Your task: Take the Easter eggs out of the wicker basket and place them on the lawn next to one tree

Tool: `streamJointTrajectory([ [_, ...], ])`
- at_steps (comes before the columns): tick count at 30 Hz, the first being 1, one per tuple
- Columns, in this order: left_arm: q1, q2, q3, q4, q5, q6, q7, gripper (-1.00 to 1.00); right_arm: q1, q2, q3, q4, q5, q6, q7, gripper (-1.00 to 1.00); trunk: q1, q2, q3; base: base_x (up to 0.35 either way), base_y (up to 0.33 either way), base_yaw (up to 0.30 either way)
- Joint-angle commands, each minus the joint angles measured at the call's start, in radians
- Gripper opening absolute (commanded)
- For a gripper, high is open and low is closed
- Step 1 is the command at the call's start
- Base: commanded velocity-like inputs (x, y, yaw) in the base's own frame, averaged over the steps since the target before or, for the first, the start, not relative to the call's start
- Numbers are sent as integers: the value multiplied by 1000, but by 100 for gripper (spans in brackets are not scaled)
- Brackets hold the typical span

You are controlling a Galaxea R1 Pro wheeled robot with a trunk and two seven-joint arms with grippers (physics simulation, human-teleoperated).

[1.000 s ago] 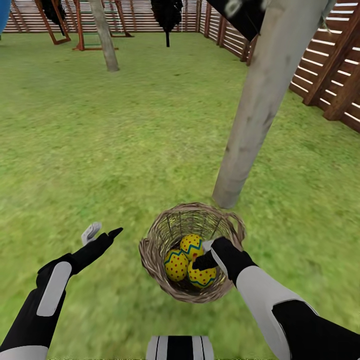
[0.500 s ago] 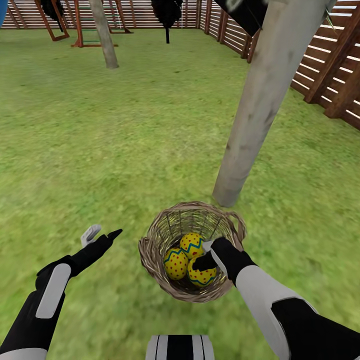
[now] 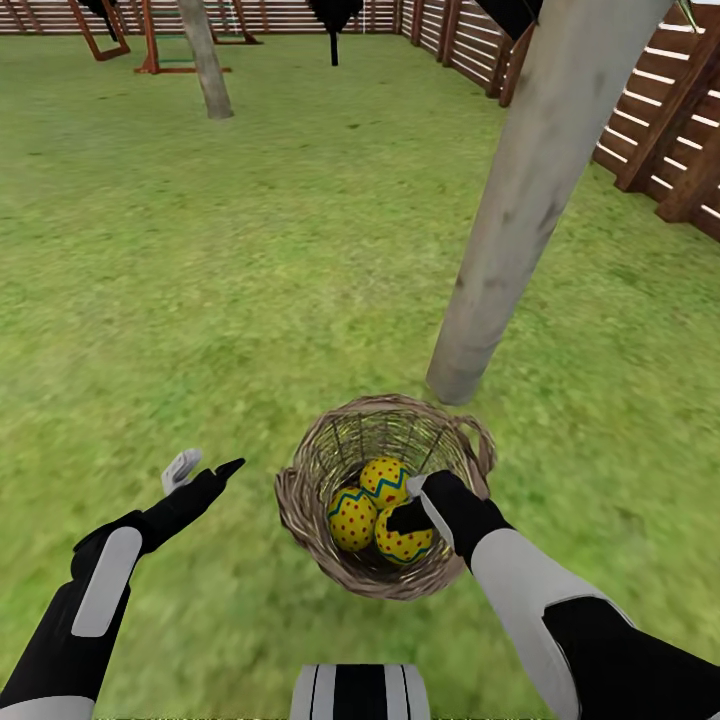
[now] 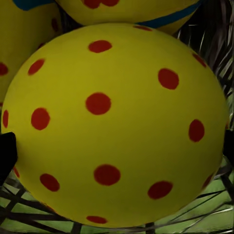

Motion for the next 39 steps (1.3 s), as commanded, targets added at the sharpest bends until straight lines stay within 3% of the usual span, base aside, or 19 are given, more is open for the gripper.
streamJointTrajectory([
  [1, -1, 0, 2, 0, 0, 6, -4, 100, 1, -1, 6, 35, 39, 3, 7, 100, 1, 0, -5, 0, 0, 0],
  [2, -1, 0, 2, 0, 0, 6, -4, 100, 1, -1, 6, 35, 39, 3, 8, 100, 1, -1, -9, 0, 0, 0],
  [3, -1, 0, 2, 0, 0, 6, -4, 100, 1, -1, 6, 35, 39, 3, 8, -100, 1, -1, -9, 0, 0, 0],
  [9, -1, 0, 2, 0, 0, 6, -4, 100, 1, -1, 6, 34, 39, 6, 10, -100, 2, -1, -20, 0, 0, 0],
  [21, -1, -1, 2, 0, 0, 7, -3, 100, 1, -1, 6, 33, 39, 6, 10, -100, 2, -1, -20, 0, 0, 0],
  [39, -5, 0, 0, -2, 1, 11, -2, 100, 1, -1, 6, 33, 38, 6, 10, -100, -6, 3, 49, 0, 0, 0],
])
